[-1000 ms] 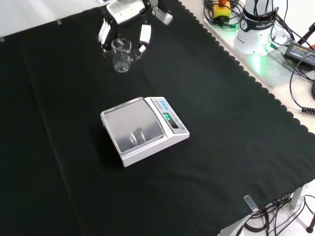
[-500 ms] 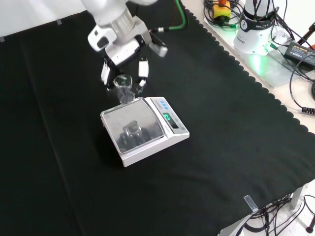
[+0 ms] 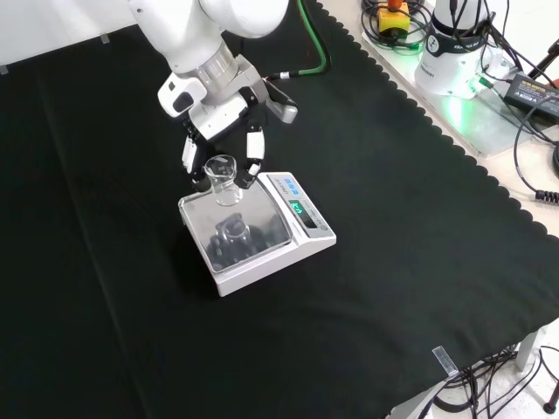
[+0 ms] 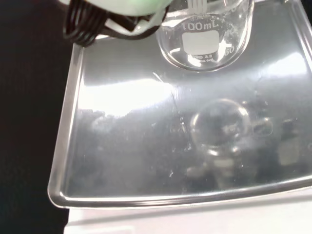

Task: Put the beaker on the electronic balance.

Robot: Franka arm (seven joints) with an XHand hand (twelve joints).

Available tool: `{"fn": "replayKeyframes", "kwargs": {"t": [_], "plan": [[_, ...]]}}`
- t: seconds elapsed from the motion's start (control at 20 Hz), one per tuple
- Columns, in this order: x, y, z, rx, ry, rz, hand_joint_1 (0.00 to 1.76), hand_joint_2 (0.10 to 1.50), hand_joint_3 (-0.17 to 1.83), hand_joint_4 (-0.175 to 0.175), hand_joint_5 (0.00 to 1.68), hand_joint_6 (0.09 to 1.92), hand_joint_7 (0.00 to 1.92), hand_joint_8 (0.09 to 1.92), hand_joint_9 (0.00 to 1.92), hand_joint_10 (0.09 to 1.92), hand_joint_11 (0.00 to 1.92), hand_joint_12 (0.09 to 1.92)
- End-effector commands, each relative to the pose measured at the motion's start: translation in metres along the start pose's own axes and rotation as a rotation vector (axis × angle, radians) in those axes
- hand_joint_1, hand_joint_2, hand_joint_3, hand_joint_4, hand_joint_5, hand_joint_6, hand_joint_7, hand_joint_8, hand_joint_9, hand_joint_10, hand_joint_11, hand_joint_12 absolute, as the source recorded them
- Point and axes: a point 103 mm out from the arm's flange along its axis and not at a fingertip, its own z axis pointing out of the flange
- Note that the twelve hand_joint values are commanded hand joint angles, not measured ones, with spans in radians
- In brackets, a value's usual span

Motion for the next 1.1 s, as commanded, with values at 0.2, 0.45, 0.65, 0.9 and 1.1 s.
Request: {"fn": "replayKeyframes", "kwargs": {"t": [0.2,0.45,0.65,0.9,1.1], "plan": [[0.01,0.002,0.016,0.008,-0.071,0.0,1.22,0.7,0.78,-0.166,0.78,0.78,0.89,0.83,1.31,0.29,1.45,0.58],[0.013,0.001,0.024,-0.019,-0.089,0.013,1.22,0.7,0.78,-0.166,0.77,0.79,0.89,0.83,1.31,0.29,1.45,0.58],[0.014,0.001,0.031,-0.029,-0.113,0.025,1.22,0.7,0.78,-0.165,0.77,0.79,0.89,0.83,1.31,0.29,1.45,0.58],[0.016,0.004,0.036,-0.022,-0.127,0.038,1.22,0.7,0.78,-0.166,0.77,0.79,0.89,0.83,1.31,0.29,1.45,0.58],[0.017,0.006,0.041,-0.019,-0.139,0.044,1.22,0.7,0.78,-0.166,0.77,0.79,0.89,0.84,1.31,0.29,1.44,0.58]]}}
